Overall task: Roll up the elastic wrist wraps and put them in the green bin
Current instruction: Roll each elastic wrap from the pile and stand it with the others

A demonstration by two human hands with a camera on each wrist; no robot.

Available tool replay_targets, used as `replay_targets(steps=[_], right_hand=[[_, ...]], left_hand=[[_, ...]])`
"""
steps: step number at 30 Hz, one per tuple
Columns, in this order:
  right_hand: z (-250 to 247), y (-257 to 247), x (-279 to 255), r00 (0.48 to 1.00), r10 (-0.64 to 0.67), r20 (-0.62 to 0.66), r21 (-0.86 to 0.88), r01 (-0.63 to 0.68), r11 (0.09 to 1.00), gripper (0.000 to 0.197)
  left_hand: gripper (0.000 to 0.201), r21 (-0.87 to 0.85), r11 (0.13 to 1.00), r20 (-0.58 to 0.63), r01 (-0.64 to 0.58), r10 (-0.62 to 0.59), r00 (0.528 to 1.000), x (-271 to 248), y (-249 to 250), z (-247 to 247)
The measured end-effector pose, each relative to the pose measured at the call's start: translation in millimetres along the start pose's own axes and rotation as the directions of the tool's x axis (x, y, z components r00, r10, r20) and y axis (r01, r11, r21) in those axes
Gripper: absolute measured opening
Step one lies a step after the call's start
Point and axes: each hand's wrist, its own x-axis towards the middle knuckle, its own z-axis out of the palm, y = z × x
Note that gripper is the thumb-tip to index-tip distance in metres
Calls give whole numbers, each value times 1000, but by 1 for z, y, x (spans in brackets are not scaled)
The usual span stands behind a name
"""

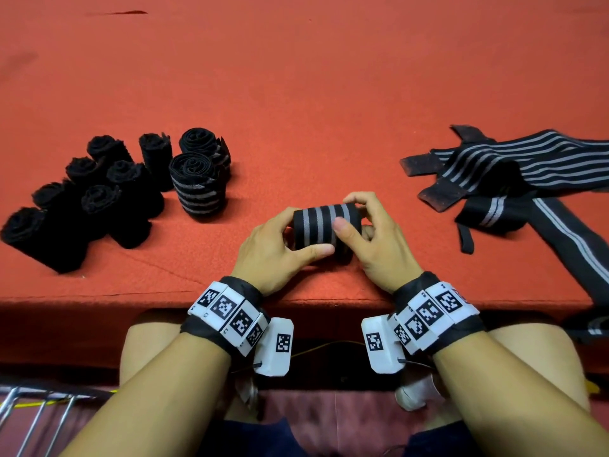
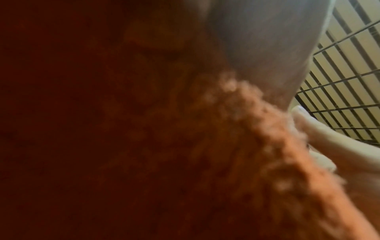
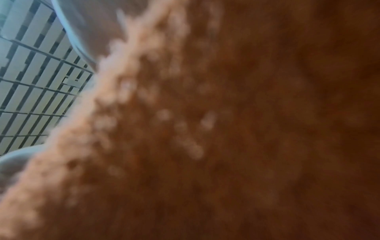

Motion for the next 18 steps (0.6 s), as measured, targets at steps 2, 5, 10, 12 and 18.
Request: replay_targets(steps=[2, 5, 10, 12, 18], right_hand=[[0, -1, 2, 998, 27, -49, -53, -29, 998, 40], [0, -2, 5, 995, 70, -65, -98, -76, 992, 46], [4, -5, 14, 986, 150, -70, -120, -157, 980, 51], [6, -6, 17, 982, 177, -58, -161, -184, 970, 62], [6, -12, 15, 981, 191, 43, -309, -169, 936, 75]], left_hand=[[71, 78, 996, 19, 31, -33, 999, 0, 4, 0], [78, 113, 991, 56, 67, -73, 996, -1, 7, -1], [117, 144, 989, 77, -27, 16, 997, -5, 6, -1], [126, 94, 993, 56, -68, 63, 996, -6, 5, -2], [91, 3, 991, -4, -136, 136, 991, -10, 5, -5]])
